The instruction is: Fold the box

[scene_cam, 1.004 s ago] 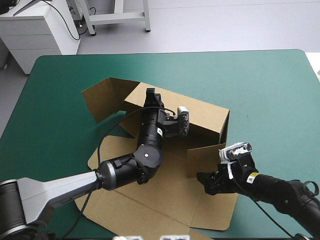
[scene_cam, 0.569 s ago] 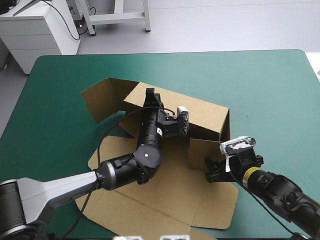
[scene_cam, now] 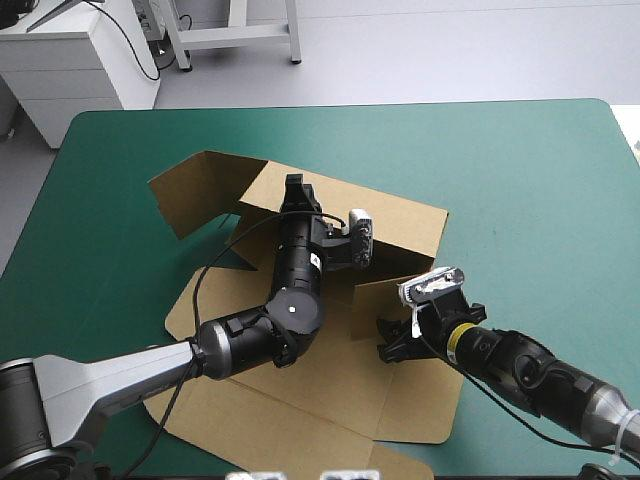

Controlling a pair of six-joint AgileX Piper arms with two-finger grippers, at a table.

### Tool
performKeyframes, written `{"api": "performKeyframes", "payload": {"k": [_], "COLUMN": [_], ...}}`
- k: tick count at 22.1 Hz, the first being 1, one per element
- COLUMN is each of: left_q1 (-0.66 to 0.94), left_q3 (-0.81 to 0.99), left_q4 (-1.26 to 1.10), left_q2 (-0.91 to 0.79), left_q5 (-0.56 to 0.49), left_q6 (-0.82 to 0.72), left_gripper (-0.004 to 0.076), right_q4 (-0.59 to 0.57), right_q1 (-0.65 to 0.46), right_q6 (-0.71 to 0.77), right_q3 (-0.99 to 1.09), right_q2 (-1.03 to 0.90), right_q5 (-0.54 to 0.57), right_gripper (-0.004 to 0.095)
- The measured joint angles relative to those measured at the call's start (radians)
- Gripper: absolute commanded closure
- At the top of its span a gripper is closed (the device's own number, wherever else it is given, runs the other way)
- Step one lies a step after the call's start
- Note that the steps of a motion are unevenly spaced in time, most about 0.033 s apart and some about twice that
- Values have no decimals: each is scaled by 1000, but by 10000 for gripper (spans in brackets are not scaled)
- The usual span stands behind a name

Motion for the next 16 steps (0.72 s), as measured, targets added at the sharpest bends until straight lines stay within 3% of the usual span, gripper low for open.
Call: {"api": "performKeyframes", "payload": {"k": [8,16], "left_q1": [0,-1], "left_q3": [0,-1], "left_q4": [1,1], "left_q2": [0,0], "left_q5": [15,-16], "left_q6": [-7,-11], "left_gripper": [716,715], "right_q4": [-18,-23], "right_q1": [-53,-184], "right_q6": [10,52], "right_q3": [-57,-61], "right_q2": [1,1], "right_q5": [0,-105], "right_gripper": [194,205]}}
